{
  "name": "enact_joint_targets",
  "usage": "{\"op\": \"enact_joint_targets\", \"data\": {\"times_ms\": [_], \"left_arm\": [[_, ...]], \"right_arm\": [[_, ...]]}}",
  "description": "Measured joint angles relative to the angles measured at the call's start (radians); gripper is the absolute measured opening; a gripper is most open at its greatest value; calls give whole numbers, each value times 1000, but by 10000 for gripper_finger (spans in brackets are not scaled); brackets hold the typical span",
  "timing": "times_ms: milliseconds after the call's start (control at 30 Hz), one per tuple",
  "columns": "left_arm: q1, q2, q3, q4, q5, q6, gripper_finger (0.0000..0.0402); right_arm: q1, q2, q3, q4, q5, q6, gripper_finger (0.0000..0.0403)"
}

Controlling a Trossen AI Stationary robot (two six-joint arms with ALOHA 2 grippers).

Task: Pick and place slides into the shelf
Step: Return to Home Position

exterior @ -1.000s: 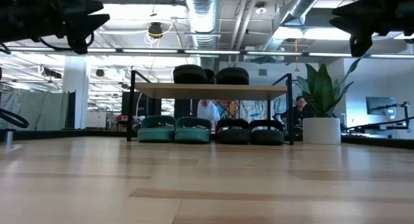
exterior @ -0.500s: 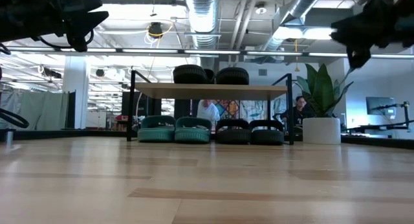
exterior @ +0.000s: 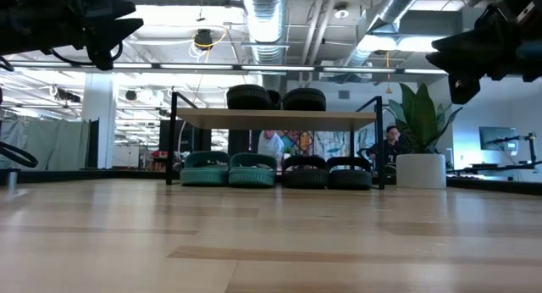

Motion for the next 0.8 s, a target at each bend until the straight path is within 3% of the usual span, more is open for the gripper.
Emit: {"op": "enact_joint_targets", "data": {"times_ms": [433, 800], "left_arm": [[0, 0, -1, -252, 17, -13, 139], [0, 8, -1, -316, 87, -30, 139]], "right_arm": [[-1, 20, -1, -45, -3, -154, 98], [0, 19, -1, -45, -3, -154, 98]]}}
